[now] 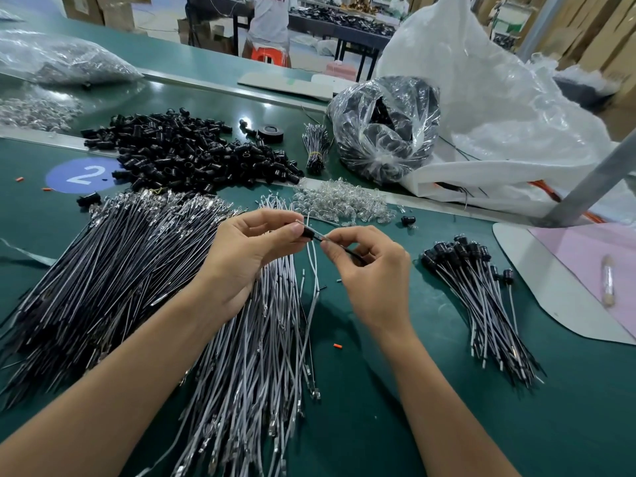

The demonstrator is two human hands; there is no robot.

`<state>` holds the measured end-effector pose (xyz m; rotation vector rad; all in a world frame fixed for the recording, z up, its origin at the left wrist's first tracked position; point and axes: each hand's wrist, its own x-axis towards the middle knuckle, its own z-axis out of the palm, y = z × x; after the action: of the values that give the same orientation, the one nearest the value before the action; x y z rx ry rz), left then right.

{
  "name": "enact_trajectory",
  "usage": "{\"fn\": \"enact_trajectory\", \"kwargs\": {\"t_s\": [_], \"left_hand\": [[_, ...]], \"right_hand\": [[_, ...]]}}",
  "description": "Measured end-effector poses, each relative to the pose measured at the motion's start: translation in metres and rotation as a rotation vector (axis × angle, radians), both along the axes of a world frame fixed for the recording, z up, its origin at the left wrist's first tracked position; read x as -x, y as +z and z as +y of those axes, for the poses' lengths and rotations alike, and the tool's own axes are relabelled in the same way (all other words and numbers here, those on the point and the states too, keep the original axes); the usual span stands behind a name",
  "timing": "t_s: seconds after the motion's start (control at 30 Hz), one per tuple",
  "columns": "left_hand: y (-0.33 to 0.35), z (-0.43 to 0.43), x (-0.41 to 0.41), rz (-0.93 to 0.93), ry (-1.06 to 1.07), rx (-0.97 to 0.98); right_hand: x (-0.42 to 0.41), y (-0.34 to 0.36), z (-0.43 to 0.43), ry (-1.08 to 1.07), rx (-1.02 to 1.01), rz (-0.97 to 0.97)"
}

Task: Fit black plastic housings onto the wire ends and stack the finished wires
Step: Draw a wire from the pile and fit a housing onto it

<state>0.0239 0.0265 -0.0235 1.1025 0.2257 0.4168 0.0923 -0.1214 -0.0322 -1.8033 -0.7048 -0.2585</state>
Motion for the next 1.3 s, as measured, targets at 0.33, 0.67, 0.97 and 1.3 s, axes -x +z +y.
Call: {"fn": "enact_trajectory", "kwargs": {"t_s": [0.33, 0.67, 0.97, 1.3], "left_hand": [[0.001, -0.005, 0.000, 0.003, -0.006, 0.027], [-0.005, -0.009, -0.001, 0.007, 0.032, -0.126], [-0.009, -0.007, -0.001, 0.004, 0.020, -0.178], [-0.002, -0.012, -0.003, -0.067, -0.041, 0.072]], "right_hand": [[0.000, -0.002, 0.001, 0.010, -0.080, 0.169], [0.001, 0.002, 0.000, 0.034, -0.123, 0.235], [0.003, 0.001, 0.000, 0.037, -0.138, 0.277], [0.006, 0.005, 0.003, 0.089, -0.173, 0.223]]}}
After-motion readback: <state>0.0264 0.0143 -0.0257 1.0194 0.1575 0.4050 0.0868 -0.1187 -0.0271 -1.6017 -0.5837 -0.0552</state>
